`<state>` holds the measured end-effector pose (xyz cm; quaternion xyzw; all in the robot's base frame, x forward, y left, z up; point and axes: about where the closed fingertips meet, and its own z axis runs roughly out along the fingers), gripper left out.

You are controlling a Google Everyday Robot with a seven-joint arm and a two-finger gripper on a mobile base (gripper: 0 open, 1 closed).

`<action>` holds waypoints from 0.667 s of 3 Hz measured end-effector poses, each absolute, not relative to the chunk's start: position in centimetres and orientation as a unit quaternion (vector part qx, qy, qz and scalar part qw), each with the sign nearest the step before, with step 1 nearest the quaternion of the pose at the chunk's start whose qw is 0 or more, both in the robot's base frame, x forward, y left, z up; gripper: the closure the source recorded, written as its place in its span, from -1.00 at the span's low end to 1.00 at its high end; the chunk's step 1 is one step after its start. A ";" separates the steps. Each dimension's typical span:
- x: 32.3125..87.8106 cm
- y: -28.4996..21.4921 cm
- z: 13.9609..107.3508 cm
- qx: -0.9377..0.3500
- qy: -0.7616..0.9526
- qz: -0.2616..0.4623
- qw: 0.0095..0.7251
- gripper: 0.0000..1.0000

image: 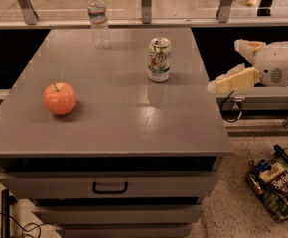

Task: Knock 7up can over

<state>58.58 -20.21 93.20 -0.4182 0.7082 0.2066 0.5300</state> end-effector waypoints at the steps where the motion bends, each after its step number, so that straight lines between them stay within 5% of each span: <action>1: 60.8 -18.8 91.8 -0.431 0.702 0.204 0.528 -1.00; 2: 63.3 -16.9 90.5 -0.442 0.694 0.210 0.529 -1.00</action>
Offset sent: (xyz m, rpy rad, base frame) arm 0.0790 0.0510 -0.0425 -0.0153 -0.0364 0.0749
